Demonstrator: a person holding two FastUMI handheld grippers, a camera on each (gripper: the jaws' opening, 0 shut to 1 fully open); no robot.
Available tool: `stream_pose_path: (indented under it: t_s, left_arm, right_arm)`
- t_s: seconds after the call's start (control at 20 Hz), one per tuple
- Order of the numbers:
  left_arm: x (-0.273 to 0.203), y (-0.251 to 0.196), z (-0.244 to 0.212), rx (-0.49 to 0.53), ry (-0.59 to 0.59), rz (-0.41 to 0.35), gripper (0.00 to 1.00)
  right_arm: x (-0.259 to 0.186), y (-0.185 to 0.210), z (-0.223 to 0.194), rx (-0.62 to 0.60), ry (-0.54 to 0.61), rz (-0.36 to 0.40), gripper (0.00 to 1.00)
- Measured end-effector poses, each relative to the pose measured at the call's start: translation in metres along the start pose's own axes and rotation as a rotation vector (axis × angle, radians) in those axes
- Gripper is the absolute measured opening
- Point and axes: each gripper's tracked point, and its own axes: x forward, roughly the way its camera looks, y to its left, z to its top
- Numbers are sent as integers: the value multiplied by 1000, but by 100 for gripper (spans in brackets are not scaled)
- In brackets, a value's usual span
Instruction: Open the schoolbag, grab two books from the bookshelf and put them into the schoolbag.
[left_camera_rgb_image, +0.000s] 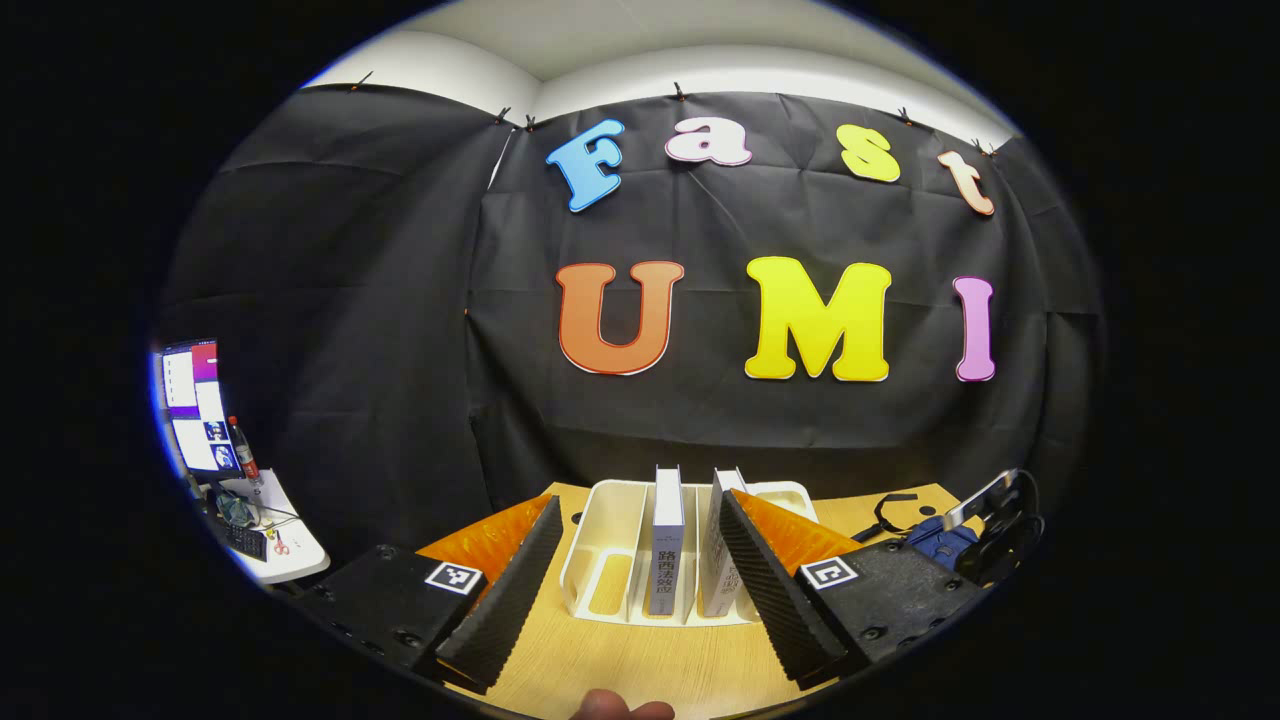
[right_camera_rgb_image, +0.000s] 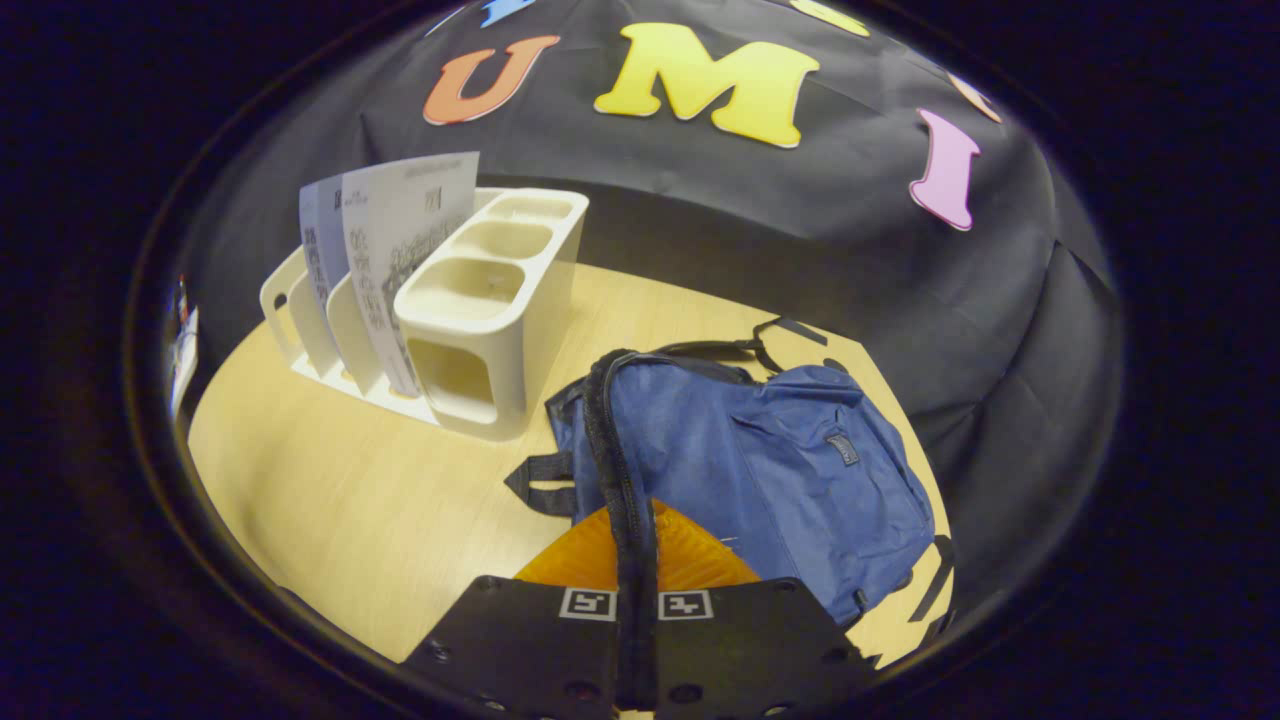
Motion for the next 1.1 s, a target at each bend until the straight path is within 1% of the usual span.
stream_pose_path:
  t_s: [0.1,0.35,0.45,0.6,0.8,1.0,1.1]
  left_arm:
    - [5,-13,0,3,9,1,99]
    - [24,-56,8,-4,29,-16,99]
    - [33,-76,11,-8,45,-35,99]
    - [54,-94,11,-23,95,-50,99]
    - [82,-108,-2,-61,238,-73,99]
    - [105,-108,-13,-51,392,-75,100]
    - [116,-114,-20,-31,469,-96,98]
  right_arm:
    - [-16,-21,17,21,-25,16,0]
    - [-52,-85,57,26,-104,46,1]
    - [-64,-114,67,38,-131,46,0]
    - [-76,-159,75,78,-147,53,0]
    - [-80,-212,79,152,-128,87,0]
    - [-75,-246,80,200,-119,133,0]
    - [-73,-261,81,223,-113,150,0]
